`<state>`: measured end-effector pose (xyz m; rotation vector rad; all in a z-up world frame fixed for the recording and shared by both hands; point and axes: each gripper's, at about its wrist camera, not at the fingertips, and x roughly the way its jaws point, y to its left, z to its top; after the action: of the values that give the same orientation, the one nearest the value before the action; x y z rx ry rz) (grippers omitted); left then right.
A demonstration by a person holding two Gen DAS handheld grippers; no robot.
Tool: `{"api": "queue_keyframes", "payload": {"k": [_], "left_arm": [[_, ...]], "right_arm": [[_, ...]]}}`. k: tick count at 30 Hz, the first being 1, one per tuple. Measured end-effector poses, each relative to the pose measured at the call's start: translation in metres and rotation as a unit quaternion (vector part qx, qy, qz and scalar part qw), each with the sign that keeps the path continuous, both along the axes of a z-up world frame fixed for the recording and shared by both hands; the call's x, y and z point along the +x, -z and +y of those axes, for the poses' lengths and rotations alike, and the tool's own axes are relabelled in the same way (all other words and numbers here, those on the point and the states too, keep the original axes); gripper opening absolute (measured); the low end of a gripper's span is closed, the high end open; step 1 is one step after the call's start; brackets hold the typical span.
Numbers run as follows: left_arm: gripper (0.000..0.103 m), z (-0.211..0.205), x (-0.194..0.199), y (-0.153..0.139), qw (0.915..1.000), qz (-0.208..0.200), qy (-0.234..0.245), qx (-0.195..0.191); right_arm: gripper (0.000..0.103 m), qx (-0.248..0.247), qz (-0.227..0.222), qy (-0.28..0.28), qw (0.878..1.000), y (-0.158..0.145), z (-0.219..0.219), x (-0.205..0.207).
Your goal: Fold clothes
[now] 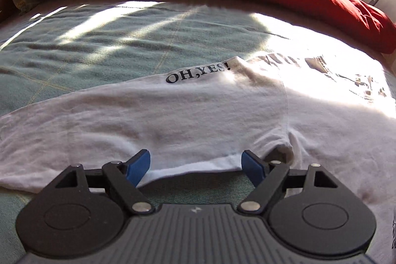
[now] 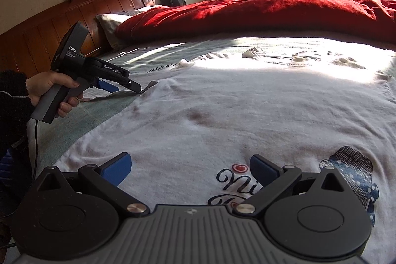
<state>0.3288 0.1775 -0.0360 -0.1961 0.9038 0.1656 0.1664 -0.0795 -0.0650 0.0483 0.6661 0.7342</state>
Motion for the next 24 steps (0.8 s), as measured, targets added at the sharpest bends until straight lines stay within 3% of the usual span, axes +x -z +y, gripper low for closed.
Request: {"api": "queue_keyframes", "payload": {"k": [5,11,16,19,24], "left_arm": [[0.083,-0.014,0.060,-0.017,0.9964,-0.030,0.011,-0.078],[0.083,-0.028,0.117,0.012,0.9884,-0.009,-0.007,-0.152],[0.083,-0.037,0.140,0.029,0.9914,-0.003,0.000,-0.131],[0.084,-0.029,0.151,0.032,0.9943,-0.010,-0.022,-0.104],[0.083,-0.030,0.138,0.013,0.9934,-0.025,-0.026,-0.109]], "right_arm": [[0.103,0.005,0.002,0.003,1.000,-0.001,-0.003,0.001],[0.103,0.006,0.007,0.008,1.000,-0.001,-0.007,0.004],[0.103,0.012,0.021,0.013,1.000,0.001,-0.012,0.008],[0.103,0.012,0.027,0.017,0.999,0.003,-0.013,0.011],[0.103,0.013,0.027,0.019,0.999,0.003,-0.013,0.010]]}}
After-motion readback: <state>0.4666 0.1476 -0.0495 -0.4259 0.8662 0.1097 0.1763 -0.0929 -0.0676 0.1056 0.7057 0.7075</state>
